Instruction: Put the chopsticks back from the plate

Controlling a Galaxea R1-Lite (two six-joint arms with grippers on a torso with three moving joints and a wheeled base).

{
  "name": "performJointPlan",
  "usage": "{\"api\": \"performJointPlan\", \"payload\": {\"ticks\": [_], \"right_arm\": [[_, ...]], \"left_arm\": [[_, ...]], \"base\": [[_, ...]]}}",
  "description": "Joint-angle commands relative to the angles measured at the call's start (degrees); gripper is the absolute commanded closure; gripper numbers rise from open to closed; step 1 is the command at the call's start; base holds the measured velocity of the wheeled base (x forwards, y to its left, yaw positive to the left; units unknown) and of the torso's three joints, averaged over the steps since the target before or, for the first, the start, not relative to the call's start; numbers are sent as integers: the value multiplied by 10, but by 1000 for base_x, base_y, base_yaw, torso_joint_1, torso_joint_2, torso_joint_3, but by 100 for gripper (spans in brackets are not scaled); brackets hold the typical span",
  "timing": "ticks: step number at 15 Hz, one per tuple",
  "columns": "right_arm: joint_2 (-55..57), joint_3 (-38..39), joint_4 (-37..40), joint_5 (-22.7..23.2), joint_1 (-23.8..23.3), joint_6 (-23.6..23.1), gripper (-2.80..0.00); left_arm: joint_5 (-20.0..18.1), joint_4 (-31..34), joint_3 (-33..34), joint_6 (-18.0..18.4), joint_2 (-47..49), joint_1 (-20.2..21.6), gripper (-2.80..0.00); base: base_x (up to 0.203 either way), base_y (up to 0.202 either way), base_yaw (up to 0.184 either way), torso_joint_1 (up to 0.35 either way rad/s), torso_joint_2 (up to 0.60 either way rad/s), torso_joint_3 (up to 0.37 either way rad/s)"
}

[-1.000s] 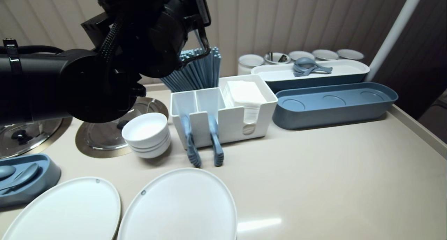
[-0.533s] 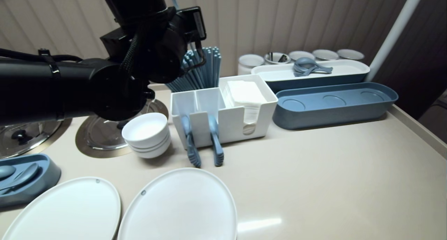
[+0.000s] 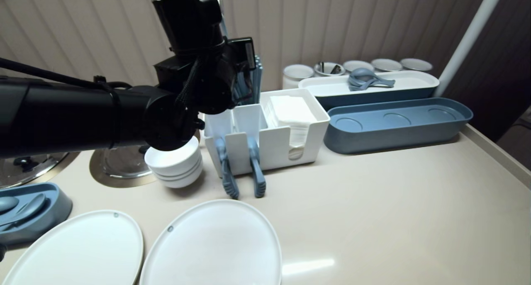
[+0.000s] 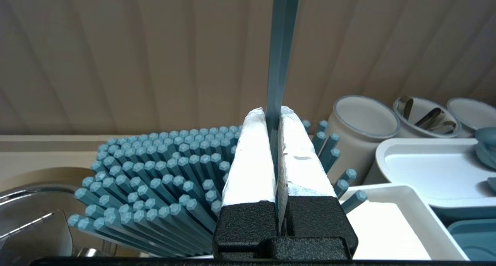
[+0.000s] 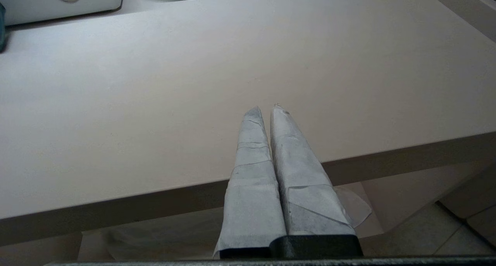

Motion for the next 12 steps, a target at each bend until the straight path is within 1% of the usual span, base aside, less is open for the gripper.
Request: {"api": "performJointPlan", "payload": {"ticks": [1,4,9,10,12], "right_arm": [[0,0,0,0,0,0,0],[0,0,0,0,0,0,0],[0,0,0,0,1,0,0],[0,0,0,0,0,0,0],[0,0,0,0,0,0,0]], "left_arm": [[3,0,-1,0,18,0,0],[7,-3,-13,15,49,9,0],[10,-3,-29,17,71,20,0],[11,-3,-32,16,72,22,-280],[10,-3,-35,16,69,24,-280]], "base": [[0,0,0,0,0,0],[0,0,0,0,0,0],[0,0,0,0,0,0],[0,0,0,0,0,0],[0,0,0,0,0,0]]}}
